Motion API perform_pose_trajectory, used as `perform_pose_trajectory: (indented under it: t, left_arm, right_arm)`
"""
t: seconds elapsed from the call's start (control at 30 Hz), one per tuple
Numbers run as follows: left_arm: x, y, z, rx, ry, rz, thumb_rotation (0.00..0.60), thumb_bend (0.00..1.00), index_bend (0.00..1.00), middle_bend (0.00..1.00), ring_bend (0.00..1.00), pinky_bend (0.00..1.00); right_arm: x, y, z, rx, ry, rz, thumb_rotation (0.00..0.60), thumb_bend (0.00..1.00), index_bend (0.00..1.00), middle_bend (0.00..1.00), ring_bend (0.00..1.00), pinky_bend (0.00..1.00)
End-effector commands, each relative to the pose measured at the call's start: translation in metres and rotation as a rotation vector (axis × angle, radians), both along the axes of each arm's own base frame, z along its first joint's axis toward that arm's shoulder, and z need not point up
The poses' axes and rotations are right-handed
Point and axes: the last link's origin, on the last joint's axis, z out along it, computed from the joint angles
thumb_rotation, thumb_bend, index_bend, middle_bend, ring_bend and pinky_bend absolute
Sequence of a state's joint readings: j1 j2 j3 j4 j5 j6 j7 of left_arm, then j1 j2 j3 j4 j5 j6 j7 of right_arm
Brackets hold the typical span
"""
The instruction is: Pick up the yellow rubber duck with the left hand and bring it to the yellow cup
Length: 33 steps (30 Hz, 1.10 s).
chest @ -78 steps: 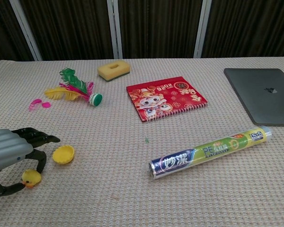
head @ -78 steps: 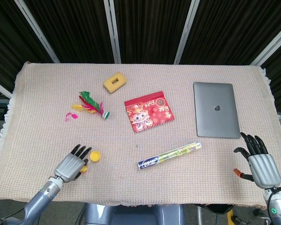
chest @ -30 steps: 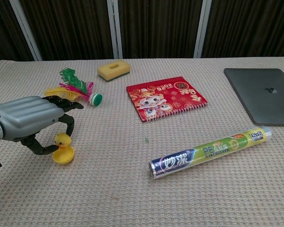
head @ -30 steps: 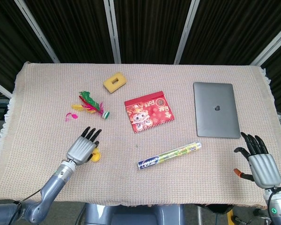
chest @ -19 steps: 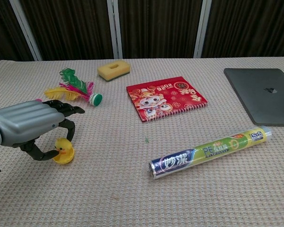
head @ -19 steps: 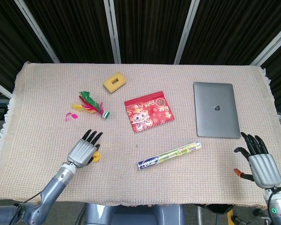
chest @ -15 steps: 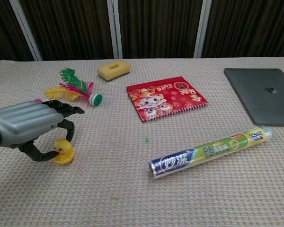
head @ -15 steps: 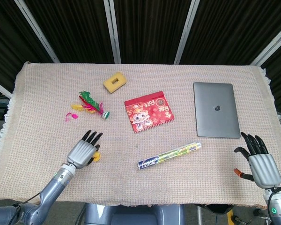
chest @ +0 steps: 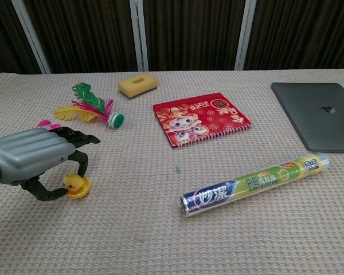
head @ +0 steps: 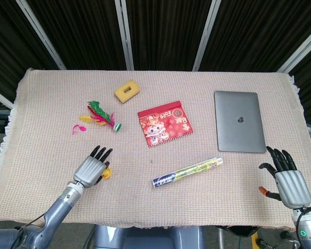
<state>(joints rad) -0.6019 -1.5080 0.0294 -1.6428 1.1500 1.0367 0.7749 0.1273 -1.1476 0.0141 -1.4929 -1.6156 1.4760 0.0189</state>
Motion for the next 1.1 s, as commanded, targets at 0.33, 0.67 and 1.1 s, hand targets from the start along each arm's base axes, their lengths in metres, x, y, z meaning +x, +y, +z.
perform_pose_trajectory:
  t: [0.33,0.67,1.1]
  left_arm:
    - [0.001,-0.001,-0.001,-0.005,-0.011,-0.005,0.600,0.31,0.25,0.00,0.00,0.00]
    - [0.003,0.001,0.005,0.008,-0.030,-0.012,0.600,0.19,0.16,0.00,0.00,0.00]
    - [-0.016,-0.014,0.068,0.101,-0.029,-0.027,0.600,0.18,0.11,0.00,0.00,0.00]
  right_arm:
    - [0.000,0.000,0.000,0.000,0.000,0.000,0.600,0.00,0.38,0.00,0.00,0.00]
    - [0.000,0.000,0.000,-0.001,0.000,0.000,0.600,0.00,0.38,0.00,0.00,0.00]
    - [0.000,-0.001,-0.001,0.000,0.000,-0.002,0.600,0.00,0.38,0.00,0.00,0.00]
